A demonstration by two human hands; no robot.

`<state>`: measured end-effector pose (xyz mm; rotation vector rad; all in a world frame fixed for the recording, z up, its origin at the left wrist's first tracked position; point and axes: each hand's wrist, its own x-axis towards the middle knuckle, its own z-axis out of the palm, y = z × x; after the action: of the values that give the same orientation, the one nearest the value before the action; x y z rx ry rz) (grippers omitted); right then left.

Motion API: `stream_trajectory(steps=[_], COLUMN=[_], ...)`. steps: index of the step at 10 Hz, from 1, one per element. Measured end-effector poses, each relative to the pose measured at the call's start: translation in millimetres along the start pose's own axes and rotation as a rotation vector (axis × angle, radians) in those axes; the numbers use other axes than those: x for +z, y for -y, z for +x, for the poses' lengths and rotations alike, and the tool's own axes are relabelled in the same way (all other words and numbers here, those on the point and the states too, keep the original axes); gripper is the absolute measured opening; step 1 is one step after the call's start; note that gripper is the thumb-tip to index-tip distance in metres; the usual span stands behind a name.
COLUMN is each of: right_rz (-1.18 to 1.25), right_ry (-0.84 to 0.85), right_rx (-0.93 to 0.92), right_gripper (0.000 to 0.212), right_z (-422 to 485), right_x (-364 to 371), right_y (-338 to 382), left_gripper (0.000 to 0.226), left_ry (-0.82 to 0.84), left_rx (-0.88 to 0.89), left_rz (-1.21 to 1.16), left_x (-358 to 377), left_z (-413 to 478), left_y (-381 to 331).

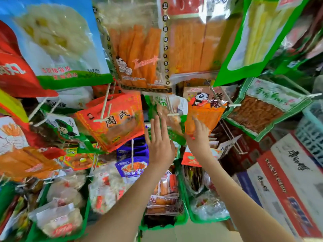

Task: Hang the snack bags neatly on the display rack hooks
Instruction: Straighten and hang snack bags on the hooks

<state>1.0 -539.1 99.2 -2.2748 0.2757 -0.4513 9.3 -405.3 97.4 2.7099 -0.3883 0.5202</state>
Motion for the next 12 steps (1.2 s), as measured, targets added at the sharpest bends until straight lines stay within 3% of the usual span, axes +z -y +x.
stream_trajectory(steps=[1,2,4,5,6,7,8,10,12], right_rz=[-0.047,-0.096,-0.118,0.056,-0.392,-0.299,-0.375,-0.318,-0.299], right_ry=[0.111,0.193,0.099,0.05,0.327,0.216,0.235,0.192,0.134], right_rx=[0.031,0.175,0.448,0.548,0.399,0.331,0.255,0.302,0.34], right_gripper=[0.055,0.043,0.037,0.039,0.034,0.041,0.037,0.018,0.016], right_z=[-34,-57,-49,-42,-31,-15,-17,-36,-64], right_x=[5,5,-1,12,26,25,20,3,-17], right_y=[-35,-65,-120,-149,-166,-178,-190,-181,-164], left_gripper=[0.078,0.065,0.044,0.041,0.037,0.037,0.039,0.039,0.031], left_ry=[0.134,0.271,0.414,0.429,0.408,0.413,0.445,0.473,0.401], left_rx=[0.014,0.065,0.141,0.155,0.175,0.179,0.152,0.14,0.231], left_rz=[-0.019,-0.052,-0.08,-0.142,-0.153,-0.174,-0.177,-0.196,-0.229], left_x=[16,30,68,86,103,111,111,96,79], left_z=[-30,-58,-80,-78,-78,-84,-90,-95,-98], left_y=[2,6,10,-2,-14,-17,-15,-17,-29])
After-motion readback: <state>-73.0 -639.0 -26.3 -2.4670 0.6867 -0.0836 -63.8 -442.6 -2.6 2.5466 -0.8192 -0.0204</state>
